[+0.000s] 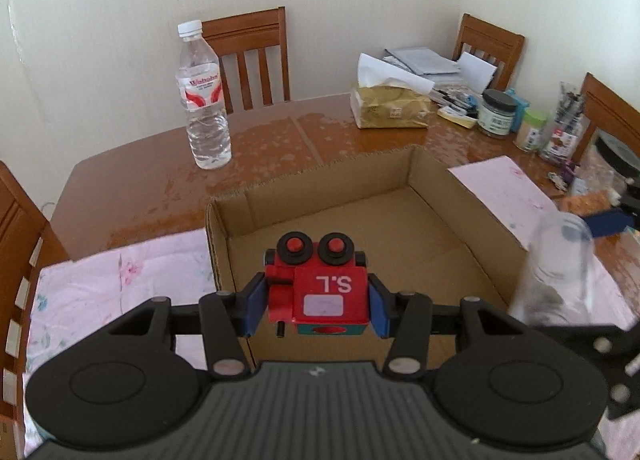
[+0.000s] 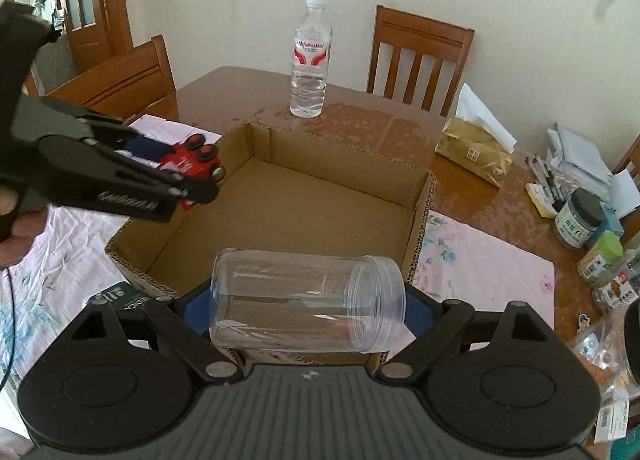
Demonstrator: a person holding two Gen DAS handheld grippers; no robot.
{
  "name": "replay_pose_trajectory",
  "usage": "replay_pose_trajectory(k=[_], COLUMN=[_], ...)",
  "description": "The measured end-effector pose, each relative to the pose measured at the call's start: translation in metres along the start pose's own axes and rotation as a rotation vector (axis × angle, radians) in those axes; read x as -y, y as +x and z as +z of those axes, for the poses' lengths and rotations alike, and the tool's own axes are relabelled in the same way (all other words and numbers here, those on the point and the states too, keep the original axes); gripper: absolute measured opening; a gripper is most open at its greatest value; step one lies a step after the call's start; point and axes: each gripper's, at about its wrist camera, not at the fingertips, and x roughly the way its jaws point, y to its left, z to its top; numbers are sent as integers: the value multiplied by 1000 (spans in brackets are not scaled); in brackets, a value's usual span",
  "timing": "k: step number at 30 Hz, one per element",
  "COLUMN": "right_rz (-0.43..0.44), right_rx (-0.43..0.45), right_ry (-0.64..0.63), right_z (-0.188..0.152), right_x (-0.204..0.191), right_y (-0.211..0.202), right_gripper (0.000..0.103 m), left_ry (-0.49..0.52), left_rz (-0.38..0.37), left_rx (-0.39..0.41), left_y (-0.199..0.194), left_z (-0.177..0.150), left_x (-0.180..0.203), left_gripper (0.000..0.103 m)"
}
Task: Organize rigid objects
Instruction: 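Carry the red car into the box and open the left gripper while the right carries the jar, then lower the clear jar into the box and open the right gripper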
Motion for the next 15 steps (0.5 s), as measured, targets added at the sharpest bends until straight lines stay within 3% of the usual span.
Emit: replay_pose_trajectory(k=[3,5,7,14,15], right_rz=[4,4,7,23,24], right_rx=[-9,-11,-12,-20,-22], right_ry=[-9,-11,-7,-11,-13], right_z=[3,5,9,16,17], right_x=[8,10,14,16,16], right_y=[6,9,14,28,30], right_gripper=[94,94,94,94,94], left_ry=[2,0,-6,-48,-66], left_rz=[31,55,74,89,91], left_rx=[-1,19,24,34,41], left_y=[16,24,30,13,8], left_z=[11,17,21,6,3], left_x=[-4,-6,-9,-13,-14], left_gripper=[50,56,85,89,94])
